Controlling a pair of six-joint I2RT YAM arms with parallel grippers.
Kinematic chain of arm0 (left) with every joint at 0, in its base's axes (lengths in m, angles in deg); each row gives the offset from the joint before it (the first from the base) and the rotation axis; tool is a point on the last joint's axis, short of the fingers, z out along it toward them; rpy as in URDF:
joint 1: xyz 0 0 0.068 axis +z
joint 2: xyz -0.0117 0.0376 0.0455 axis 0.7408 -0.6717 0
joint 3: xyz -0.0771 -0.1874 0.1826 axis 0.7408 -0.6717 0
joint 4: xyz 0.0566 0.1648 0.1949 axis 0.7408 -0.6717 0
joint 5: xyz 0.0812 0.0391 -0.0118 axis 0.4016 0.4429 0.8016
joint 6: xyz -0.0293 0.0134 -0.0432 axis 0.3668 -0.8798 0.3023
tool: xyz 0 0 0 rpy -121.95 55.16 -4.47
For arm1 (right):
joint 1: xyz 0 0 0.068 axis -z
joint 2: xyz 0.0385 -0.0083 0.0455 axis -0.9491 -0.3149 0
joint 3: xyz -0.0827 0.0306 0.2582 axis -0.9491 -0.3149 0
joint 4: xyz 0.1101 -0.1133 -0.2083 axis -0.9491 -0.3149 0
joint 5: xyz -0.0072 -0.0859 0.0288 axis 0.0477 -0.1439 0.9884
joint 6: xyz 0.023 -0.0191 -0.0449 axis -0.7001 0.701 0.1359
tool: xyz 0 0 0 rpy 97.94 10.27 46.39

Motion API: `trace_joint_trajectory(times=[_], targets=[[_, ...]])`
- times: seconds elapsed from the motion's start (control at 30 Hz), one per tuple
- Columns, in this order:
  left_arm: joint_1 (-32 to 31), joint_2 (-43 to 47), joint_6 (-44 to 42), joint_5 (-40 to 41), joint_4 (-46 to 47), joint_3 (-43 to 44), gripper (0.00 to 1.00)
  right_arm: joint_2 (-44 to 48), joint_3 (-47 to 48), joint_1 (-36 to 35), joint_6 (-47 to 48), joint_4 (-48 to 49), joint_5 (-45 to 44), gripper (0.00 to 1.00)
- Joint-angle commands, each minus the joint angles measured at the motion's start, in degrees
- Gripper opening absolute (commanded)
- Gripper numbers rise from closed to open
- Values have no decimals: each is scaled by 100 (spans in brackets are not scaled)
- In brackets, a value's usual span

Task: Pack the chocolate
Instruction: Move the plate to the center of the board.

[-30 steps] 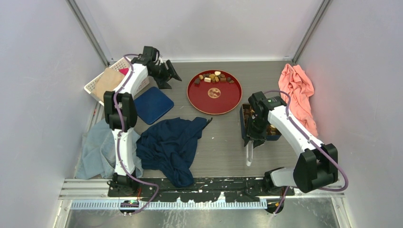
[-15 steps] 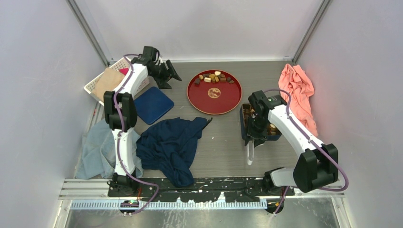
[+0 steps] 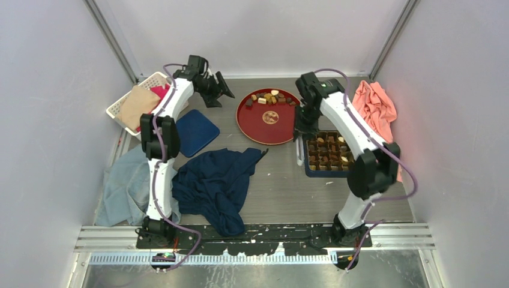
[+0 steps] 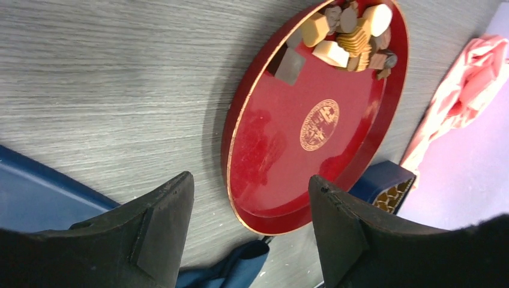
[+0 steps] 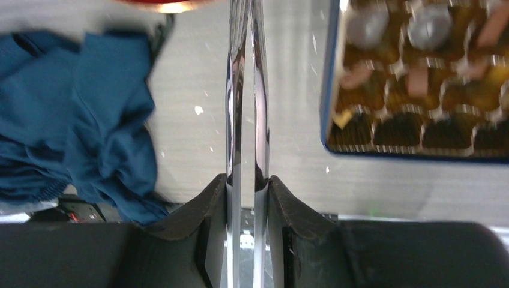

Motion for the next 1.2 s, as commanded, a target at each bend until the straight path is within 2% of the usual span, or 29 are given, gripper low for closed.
trace_joint_trajectory(times=[0.0, 0.1, 0.27, 0.4, 0.63, 0.83, 1.0, 1.17], targets=[[-103, -23, -217, 583, -324, 270, 70, -895, 1224, -80, 226, 230, 75, 29], [-153, 16, -377, 764, -180, -16, 68, -1448, 1926, -89, 313, 200, 29, 29], [-424, -241, -675, 957, -119, 228, 66, -1944, 2414, -78, 337, 226, 30, 29], [-578, -415, -883, 1327, -260, 309, 64, -2025, 2420, -66, 293, 282, 85, 29], [-723, -444, -854, 1262, -107, -109, 60, -2038, 2127, 25, 214, 464, 211, 29], [-789, -283, -979, 1256, -137, -460, 40, -2176, 2055, 121, 151, 501, 218, 28], [-878, -209, -1186, 1185, -309, -674, 18, -2273, 2181, 144, 219, 637, 182, 27], [-899, -38, -1191, 1012, -372, -956, 5, -2508, 2439, 138, 314, 549, 12, 26]])
